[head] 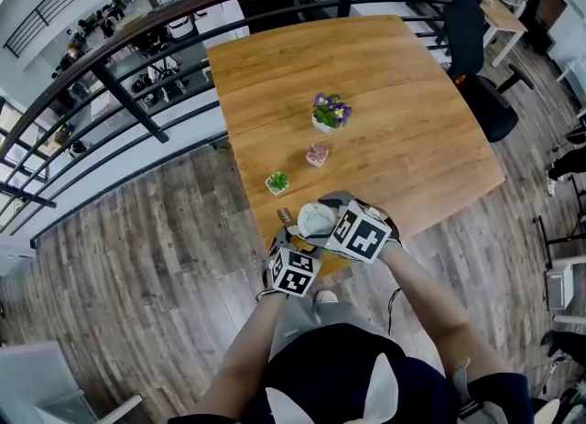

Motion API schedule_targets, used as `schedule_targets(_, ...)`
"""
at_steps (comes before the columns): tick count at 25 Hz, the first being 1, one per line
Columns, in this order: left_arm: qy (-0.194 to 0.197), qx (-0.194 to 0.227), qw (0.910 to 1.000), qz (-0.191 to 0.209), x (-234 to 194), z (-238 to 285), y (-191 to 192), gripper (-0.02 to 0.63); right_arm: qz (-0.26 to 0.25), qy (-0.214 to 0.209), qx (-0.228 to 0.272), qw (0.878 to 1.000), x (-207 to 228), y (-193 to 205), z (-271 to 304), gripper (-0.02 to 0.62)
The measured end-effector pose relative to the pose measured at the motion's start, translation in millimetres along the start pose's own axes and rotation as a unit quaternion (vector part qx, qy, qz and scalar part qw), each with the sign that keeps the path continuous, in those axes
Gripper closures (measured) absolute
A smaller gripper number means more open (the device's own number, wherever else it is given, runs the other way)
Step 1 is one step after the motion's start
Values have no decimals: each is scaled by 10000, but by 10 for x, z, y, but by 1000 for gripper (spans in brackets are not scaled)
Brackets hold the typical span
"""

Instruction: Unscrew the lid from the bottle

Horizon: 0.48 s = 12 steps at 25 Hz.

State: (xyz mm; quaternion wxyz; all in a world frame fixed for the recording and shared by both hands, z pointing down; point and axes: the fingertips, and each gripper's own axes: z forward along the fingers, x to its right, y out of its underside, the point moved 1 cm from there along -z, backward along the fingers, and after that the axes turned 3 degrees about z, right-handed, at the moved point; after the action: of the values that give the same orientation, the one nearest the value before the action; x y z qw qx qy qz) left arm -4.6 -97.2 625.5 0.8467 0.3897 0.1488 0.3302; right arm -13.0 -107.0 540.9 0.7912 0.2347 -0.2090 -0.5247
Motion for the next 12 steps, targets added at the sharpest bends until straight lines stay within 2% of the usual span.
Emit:
schedule_targets(6,0,-4,10000,10,-9,-8,-1,282,-585,-362,-317,9971,-30,-1,4,232)
schedule_targets(12,-1,-3,10000,13,-2,-15,0,283,-1214,-630,-669,9883,-48,3,7,230)
